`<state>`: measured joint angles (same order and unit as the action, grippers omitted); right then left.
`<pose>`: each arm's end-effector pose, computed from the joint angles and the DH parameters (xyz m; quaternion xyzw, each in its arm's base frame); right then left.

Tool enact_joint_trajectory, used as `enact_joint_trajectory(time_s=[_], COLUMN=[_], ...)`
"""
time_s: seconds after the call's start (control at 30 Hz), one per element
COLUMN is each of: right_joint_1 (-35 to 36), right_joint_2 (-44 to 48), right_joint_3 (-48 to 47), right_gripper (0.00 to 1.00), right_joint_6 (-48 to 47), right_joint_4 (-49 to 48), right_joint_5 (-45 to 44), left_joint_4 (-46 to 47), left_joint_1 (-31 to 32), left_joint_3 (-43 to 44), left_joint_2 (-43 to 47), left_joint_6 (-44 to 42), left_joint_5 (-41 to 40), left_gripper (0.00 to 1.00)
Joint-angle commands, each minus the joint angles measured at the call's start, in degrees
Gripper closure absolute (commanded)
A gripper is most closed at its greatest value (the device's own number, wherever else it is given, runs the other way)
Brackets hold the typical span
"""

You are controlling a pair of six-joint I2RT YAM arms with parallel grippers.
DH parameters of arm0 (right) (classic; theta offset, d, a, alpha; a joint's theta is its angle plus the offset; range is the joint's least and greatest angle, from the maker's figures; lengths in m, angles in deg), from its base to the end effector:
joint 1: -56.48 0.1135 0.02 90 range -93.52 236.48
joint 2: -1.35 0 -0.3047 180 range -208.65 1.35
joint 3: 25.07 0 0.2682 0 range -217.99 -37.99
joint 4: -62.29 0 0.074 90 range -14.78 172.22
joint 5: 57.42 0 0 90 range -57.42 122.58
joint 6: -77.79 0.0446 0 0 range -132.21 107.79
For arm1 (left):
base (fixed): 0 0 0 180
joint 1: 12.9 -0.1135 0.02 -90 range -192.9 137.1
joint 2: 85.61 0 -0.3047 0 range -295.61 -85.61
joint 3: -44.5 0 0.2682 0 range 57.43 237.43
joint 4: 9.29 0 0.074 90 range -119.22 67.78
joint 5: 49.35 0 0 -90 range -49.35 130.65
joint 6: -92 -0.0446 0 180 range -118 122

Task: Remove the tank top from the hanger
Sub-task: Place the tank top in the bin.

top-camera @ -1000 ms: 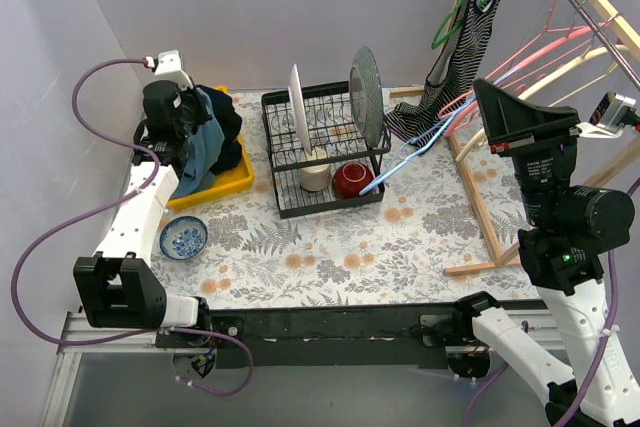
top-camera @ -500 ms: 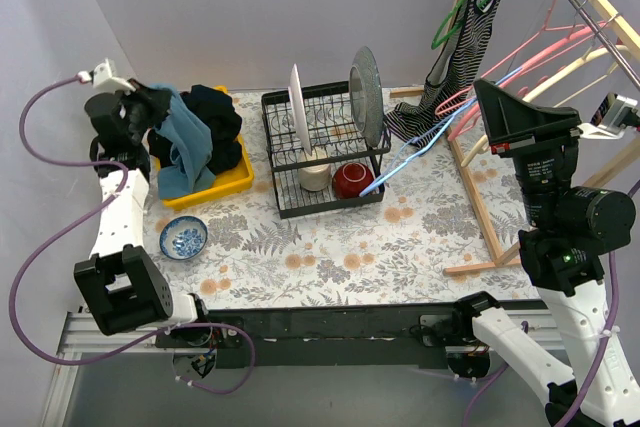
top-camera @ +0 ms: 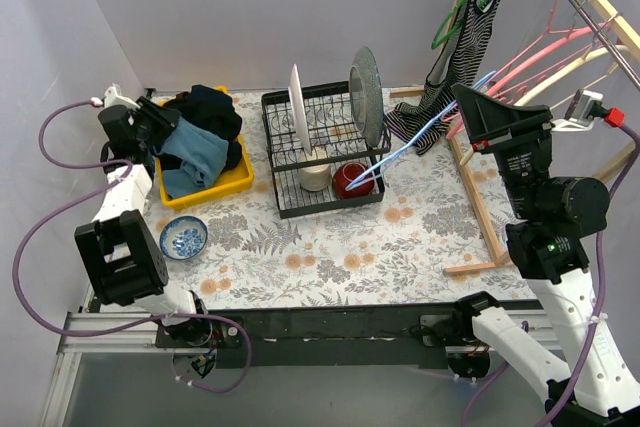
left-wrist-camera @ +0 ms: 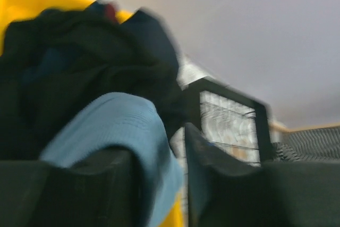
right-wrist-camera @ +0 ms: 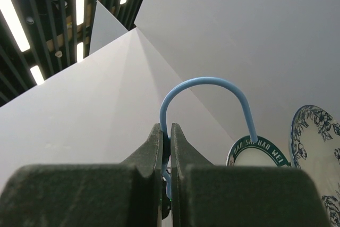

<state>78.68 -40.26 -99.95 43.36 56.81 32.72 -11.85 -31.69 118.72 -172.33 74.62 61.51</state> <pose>0.1008 0.0413 0.5372 0.1231 0.4146 0.5664 0.7015 0.3612 0.1061 0.3296 -0.4818 0.6239 -0.3989 0.4684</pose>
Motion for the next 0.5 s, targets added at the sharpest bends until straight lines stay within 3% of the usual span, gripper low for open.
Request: enact_joint_trajectory(time_s=[0.0, 0.13, 0.27, 0.37, 0.47], right_joint_1=[0.0, 0.0, 0.0, 0.0, -0.1], right_joint_2=[0.5, 0.7, 1.2, 1.4, 1.4], right_joint_3=[0.9, 1.1, 1.6, 1.9, 1.9], right_gripper=[0.99, 0.99, 0.99, 0.99, 0.99], right_joint_6=[1.1, 0.9, 0.8, 0.7, 0.5], right_joint_4=[-5.3, -5.9, -6.4, -6.7, -6.7], right_joint_5=[2.1, 1.8, 1.9, 1.6, 1.4], left_joint_4=[-7.6, -13.6, -19.9, -21.6, -21.4], left_joint_1=[-0.1, 0.4, 2.5, 5.0, 6.6], left_joint_3=[-1.3, 3.2, 8.0, 9.2, 8.7], left_joint_2=[-1.3, -0.6, 0.8, 2.3, 2.8], left_joint_6=[-2.7, -8.8, -13.6, -15.7, -16.3], left_joint_5=[-4.8, -5.4, -10.8, -13.3, -13.4], left_gripper=[0.51, 0.38, 0.34, 0.25, 0.25])
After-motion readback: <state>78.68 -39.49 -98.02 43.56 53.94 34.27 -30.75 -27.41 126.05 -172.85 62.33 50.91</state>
